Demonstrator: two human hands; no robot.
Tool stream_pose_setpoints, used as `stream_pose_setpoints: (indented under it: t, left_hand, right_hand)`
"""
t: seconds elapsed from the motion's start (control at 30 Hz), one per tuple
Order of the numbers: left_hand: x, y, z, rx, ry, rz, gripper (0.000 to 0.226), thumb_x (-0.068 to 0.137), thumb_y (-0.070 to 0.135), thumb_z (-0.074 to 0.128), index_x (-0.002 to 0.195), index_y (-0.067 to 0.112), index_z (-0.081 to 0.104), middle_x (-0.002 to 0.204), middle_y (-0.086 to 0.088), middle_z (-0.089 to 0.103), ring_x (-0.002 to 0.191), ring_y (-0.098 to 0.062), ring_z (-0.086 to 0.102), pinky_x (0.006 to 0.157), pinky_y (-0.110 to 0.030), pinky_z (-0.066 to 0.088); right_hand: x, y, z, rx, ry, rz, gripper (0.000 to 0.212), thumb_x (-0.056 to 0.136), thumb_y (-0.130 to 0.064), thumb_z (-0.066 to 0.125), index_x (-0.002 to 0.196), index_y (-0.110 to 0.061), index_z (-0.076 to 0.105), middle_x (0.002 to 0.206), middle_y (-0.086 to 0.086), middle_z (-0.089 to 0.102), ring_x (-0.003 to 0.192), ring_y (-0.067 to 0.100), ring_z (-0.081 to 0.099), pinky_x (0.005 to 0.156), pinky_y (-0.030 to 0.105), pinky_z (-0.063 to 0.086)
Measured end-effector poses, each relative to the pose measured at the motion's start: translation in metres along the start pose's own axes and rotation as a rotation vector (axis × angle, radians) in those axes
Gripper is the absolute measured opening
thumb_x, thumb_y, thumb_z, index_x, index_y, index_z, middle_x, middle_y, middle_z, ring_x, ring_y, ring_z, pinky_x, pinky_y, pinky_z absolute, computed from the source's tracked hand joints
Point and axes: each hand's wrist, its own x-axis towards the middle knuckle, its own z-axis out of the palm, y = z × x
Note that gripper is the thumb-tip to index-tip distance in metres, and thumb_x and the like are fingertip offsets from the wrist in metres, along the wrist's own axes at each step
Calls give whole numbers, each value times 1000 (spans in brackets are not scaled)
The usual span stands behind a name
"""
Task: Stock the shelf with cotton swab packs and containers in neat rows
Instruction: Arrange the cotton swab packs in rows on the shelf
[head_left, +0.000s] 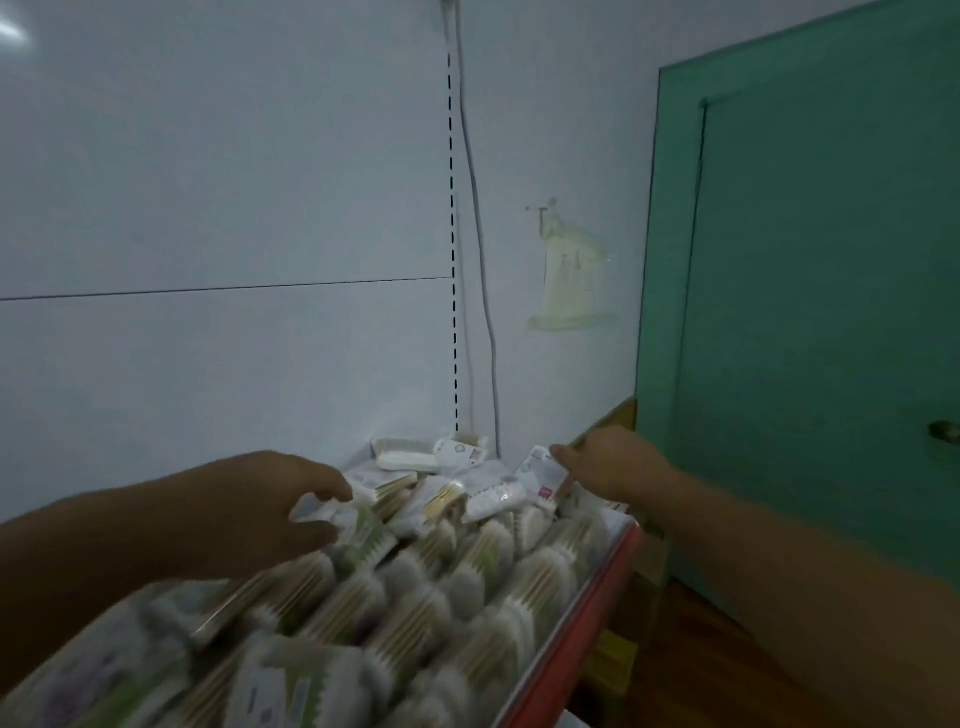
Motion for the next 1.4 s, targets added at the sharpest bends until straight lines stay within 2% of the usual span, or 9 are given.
stream_pose_setpoints:
  t: [0.27, 0.4, 0.5, 0.63, 0.83, 1.0, 1.13, 1.23, 1.4]
  left_hand:
    - [63, 83, -49, -311, 143, -86, 18, 91, 36, 60, 108, 43, 59, 100, 28, 58, 92, 13, 55, 76, -3, 42]
    - [82, 89, -60, -867, 325, -240, 29, 85, 30, 68, 114, 28, 63, 99, 10, 71, 90, -3, 67, 79, -15, 53]
    - [94, 100, -59, -1273, 169, -312, 56, 70, 41, 72, 122, 28, 56, 108, -1, 72, 101, -17, 69, 83, -34, 57]
    - [88, 97, -38, -1443, 74, -456, 43, 71, 16, 70, 112, 6, 64, 105, -18, 72, 93, -29, 71, 73, -38, 61]
    - [45, 58, -29, -1522, 370, -645, 38, 68, 19, 69, 103, 5, 67, 87, -16, 74, 62, -19, 70, 46, -26, 53]
    - [30, 55, -34, -1709, 433, -676, 35, 67, 20, 68, 96, 1, 68, 86, -15, 74, 64, -20, 71, 50, -29, 57]
    - [31, 71, -39, -1818, 304, -502, 71, 53, 21, 90, 116, -2, 66, 125, -24, 61, 119, -42, 56, 82, -55, 55]
    - [45, 94, -40, -1885, 170, -337, 75, 42, 22, 95, 110, 0, 70, 116, -25, 65, 106, -43, 63, 84, -62, 52]
    - [33, 91, -40, -1837, 242, -391, 69, 32, 18, 95, 96, 3, 76, 102, -23, 70, 84, -32, 71, 68, -45, 59]
  right_hand:
    - [79, 24, -8, 251, -94, -177, 23, 82, -36, 69, 83, -14, 67, 85, 1, 66, 75, 11, 61, 61, 25, 49]
    - [93, 17, -37, 695, 32, -274, 19, 85, -30, 68, 82, -11, 66, 81, 5, 65, 71, 14, 59, 61, 27, 50]
    - [84, -26, -37, 919, -112, -561, 15, 82, -29, 71, 79, -15, 67, 71, -2, 67, 57, 5, 58, 48, 15, 44]
    - [86, -69, -18, 806, -162, -776, 18, 82, -44, 68, 85, -26, 67, 80, -12, 66, 64, 0, 61, 57, 18, 47]
    - [96, -39, 25, -72, -432, -1004, 79, 69, -72, 63, 135, -35, 41, 127, -13, 48, 96, 2, 42, 77, 19, 36]
    - [94, -33, 12, 38, -399, -970, 69, 69, -55, 76, 127, -36, 44, 113, -15, 47, 88, 0, 44, 69, 17, 38]
    - [89, -32, -23, 321, -258, -931, 54, 64, -52, 78, 104, -39, 44, 102, -15, 53, 84, 2, 55, 64, 16, 47]
    - [68, -63, -23, 442, -57, -1039, 53, 63, -51, 79, 104, -35, 50, 106, -13, 55, 92, 6, 55, 75, 26, 54]
    - [55, -76, -1, 651, 11, -1249, 70, 74, -51, 71, 135, -26, 47, 138, -10, 48, 125, 4, 42, 101, 28, 38]
